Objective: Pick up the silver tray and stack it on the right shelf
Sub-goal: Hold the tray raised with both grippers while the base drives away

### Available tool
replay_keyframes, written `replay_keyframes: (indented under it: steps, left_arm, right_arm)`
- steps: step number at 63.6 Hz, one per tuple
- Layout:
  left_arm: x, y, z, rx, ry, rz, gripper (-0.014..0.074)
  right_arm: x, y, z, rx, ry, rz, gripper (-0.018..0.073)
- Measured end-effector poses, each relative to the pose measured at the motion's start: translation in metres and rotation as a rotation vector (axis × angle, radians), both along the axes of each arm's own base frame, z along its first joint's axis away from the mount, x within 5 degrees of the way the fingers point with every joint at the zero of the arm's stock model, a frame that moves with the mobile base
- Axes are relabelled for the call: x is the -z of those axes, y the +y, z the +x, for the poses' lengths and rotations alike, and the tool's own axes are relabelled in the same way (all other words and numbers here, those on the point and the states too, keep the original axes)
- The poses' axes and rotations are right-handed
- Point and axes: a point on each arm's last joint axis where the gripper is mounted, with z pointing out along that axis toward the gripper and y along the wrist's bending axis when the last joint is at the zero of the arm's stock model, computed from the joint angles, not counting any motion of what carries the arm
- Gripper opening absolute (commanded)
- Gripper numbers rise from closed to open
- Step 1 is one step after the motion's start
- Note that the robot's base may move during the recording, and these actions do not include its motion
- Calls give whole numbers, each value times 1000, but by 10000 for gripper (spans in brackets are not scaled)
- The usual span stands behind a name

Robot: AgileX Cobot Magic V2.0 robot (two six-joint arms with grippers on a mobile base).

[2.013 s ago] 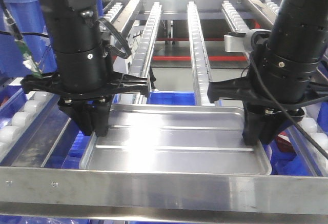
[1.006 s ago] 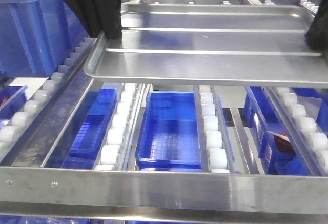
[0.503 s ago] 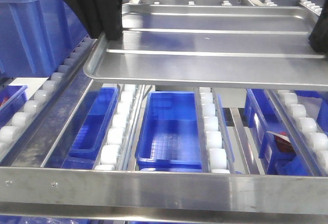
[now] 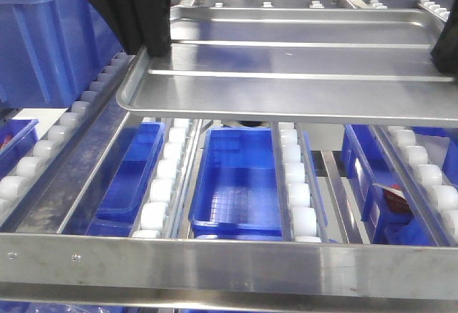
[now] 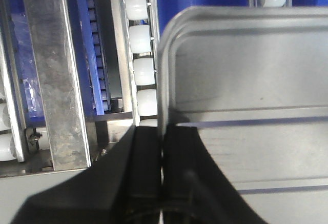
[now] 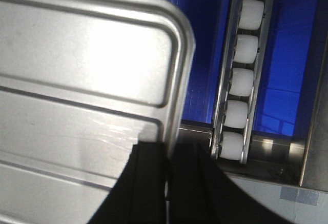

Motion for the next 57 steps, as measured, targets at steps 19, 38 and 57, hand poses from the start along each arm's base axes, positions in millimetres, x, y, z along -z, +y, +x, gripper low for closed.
replay_keyframes:
  steps: [19,38,57]
  left_arm:
    - [0,0,0,-1,2,3,-93]
    - [0,0,0,-1,3,3,-93]
    - [0,0,0,-1,3,3,-93]
  right_arm:
    - [0,0,0,0,0,0,57]
    - [0,0,0,0,2,4,57]
    - [0,0,0,0,2,4,57]
